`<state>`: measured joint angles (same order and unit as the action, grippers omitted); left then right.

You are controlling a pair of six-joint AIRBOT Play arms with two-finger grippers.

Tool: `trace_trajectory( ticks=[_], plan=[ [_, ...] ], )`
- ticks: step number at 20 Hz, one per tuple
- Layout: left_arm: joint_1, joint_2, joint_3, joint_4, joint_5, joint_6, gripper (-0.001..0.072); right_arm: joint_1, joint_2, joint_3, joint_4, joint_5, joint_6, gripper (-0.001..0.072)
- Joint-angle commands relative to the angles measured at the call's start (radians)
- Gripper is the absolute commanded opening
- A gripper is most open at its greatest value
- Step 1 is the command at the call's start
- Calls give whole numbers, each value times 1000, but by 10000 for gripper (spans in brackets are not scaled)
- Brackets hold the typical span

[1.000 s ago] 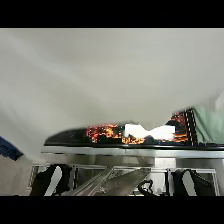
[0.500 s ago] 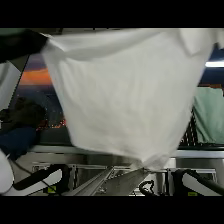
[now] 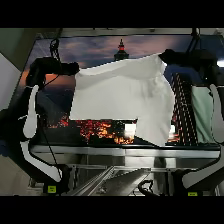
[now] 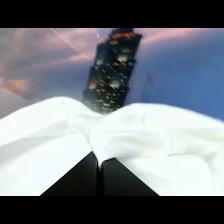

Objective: Fold the shirts.

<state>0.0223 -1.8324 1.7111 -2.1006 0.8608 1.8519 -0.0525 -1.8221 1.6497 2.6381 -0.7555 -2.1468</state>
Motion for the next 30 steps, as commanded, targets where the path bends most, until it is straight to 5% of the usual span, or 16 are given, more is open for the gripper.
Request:
trace_trajectory(
  ticks=[1, 2, 3, 4, 9, 13, 14, 16, 22, 27, 28, 30],
  plan=[
    [-9, -139, 116, 3, 29, -27, 37, 15, -76, -2, 10, 29, 0, 16],
    [-9, -157, 149, 3, 52, -45, 314, 9, -70, -1, 10, 22, 0, 25],
    [-9, -170, 185, 4, 89, -64, 718, -3, -59, 0, 9, 5, 1, 134],
    [2, -175, 222, 5, 138, -82, 693, -24, -43, 2, 6, -20, 1, 289],
    [174, -138, 356, 6, 514, -141, 692, -279, 98, -8, -161, -406, 187, 304],
    [339, 0, 12, 7, 703, -137, 692, -455, 260, -262, -356, -576, 270, 301],
    [364, 38, -99, 6, 681, -122, 692, -492, 311, -369, -369, -566, 266, 309],
    [397, 103, -315, 5, 592, -89, 692, -541, 367, -539, -375, -544, 259, 485],
    [359, 129, -580, -163, 413, 41, 692, -497, 317, -761, -316, -467, 152, 483],
    [291, 118, -582, -183, 357, 50, 690, -430, 259, -761, -301, -425, 140, 483],
    [280, 108, -582, -191, 372, 51, 622, -416, 253, -761, -277, -414, 133, 483],
    [249, 84, -582, -196, 407, 52, 343, -391, 240, -761, -246, -378, 133, 482]
  ],
)
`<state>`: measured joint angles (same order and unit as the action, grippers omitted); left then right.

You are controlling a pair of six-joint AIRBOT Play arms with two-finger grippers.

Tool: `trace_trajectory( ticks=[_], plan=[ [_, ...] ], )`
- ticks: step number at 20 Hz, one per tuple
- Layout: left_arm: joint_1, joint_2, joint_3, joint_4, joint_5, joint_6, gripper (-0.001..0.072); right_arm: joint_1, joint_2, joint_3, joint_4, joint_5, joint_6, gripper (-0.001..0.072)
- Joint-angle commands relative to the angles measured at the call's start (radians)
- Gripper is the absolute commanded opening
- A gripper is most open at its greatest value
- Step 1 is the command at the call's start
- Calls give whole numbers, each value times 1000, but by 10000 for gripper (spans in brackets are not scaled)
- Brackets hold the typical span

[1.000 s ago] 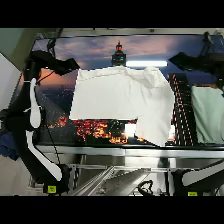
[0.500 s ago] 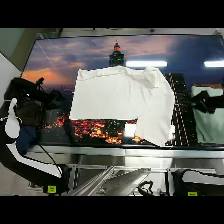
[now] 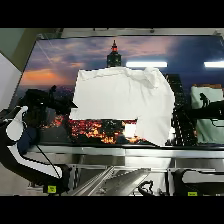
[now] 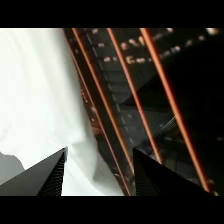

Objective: Fold the shirts.

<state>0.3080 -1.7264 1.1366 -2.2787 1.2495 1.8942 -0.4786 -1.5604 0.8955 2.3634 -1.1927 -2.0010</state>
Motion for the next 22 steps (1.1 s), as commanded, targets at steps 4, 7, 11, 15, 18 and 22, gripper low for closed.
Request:
trace_trajectory(
  ticks=[4, 7, 11, 15, 18, 22],
  plan=[
    [-44, -7, -8, -19, 26, 28, 16, 55, -37, -4, 88, 72, -45, 202],
    [-31, 92, -6, -42, 19, 29, 15, 58, -16, 32, 174, 11, -95, 14],
    [-29, 367, 171, -135, 102, 22, 15, 34, 201, 269, 353, -148, -97, 14],
    [-29, 717, 549, -112, 13, -121, 15, -64, 472, 732, 405, -172, -63, 13],
    [-29, 927, 819, 68, -155, -182, 14, -134, 609, 1028, 389, -68, -61, 13],
    [-32, 1018, 975, 314, -147, -247, 14, -159, 729, 1172, 261, 74, -71, 13]
  ],
)
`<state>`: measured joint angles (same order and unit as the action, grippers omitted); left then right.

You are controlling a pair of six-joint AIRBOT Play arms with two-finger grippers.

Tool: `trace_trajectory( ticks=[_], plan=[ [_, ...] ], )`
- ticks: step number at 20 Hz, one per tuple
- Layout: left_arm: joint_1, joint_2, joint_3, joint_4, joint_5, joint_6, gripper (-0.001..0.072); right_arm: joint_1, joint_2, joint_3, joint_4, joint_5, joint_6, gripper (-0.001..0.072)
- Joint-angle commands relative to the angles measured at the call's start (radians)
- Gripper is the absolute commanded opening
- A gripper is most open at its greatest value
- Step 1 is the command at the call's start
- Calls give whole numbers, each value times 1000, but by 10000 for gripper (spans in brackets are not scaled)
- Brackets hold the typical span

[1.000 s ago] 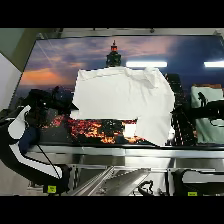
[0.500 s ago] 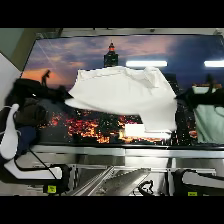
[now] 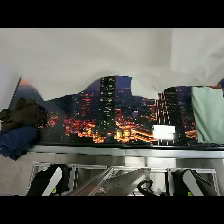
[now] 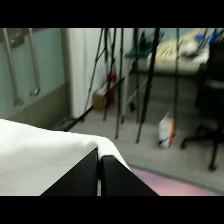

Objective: Fold the shirts.

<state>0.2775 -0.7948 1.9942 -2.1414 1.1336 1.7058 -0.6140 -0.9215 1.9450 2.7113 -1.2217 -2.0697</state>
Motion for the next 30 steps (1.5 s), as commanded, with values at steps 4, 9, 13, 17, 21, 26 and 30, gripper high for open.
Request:
trace_trajectory(
  ticks=[4, 9, 13, 17, 21, 26, 30],
  plan=[
    [-98, 56, -79, 175, 12, -59, 14, -24, 81, 77, -108, 97, -3, 13],
    [-278, -166, -325, 178, -60, -40, 14, 184, 2, -284, -102, 84, -76, 13],
    [-298, -423, -472, 178, -126, -19, 14, 403, -115, -706, -290, 373, -77, 12],
    [-260, -731, -529, 174, -167, 6, 14, 446, -441, -815, -289, 540, -77, 12],
    [-220, -978, -420, 102, -210, 17, 14, 473, -715, -726, -245, 665, -77, 12],
    [-208, -1199, -132, 98, -214, 1, 14, 472, -895, -467, -213, 681, -60, 11],
    [-208, -1293, 37, 98, -208, -16, 14, 470, -943, -283, -321, 680, -27, 12]
  ],
)
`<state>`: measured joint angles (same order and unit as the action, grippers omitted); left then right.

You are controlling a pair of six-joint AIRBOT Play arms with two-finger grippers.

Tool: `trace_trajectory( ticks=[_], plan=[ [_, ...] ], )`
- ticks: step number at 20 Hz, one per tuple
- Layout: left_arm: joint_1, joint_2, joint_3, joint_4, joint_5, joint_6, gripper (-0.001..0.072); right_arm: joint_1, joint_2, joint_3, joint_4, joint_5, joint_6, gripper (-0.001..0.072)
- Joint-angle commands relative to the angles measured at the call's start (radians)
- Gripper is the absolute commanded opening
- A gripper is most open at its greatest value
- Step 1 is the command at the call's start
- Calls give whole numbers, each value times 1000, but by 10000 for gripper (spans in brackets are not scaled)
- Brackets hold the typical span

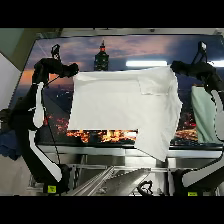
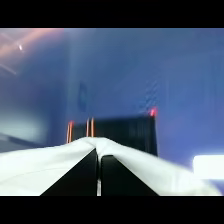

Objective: Fold the shirts.

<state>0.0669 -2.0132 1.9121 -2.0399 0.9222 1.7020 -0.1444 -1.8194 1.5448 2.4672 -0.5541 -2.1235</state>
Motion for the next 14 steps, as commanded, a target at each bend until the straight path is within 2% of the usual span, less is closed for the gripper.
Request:
trace_trajectory(
  ticks=[1, 4, 7, 11, 14],
  plan=[
    [2, -86, 154, -3, 21, -13, 14, 0, -45, 144, -155, -3, 91, 12],
    [-4, -88, 161, 5, 40, -13, 15, 1, -46, 165, -340, -119, 192, 12],
    [-4, -61, 112, 4, 69, -12, 14, 1, -35, 165, -469, -267, 211, 12],
    [13, -30, 95, 8, 221, -8, 15, 3, -11, 164, -679, -470, 258, 12],
    [-2, -32, 94, 145, 316, -16, 15, 3, -12, 135, -703, -477, 286, 12]
  ],
)
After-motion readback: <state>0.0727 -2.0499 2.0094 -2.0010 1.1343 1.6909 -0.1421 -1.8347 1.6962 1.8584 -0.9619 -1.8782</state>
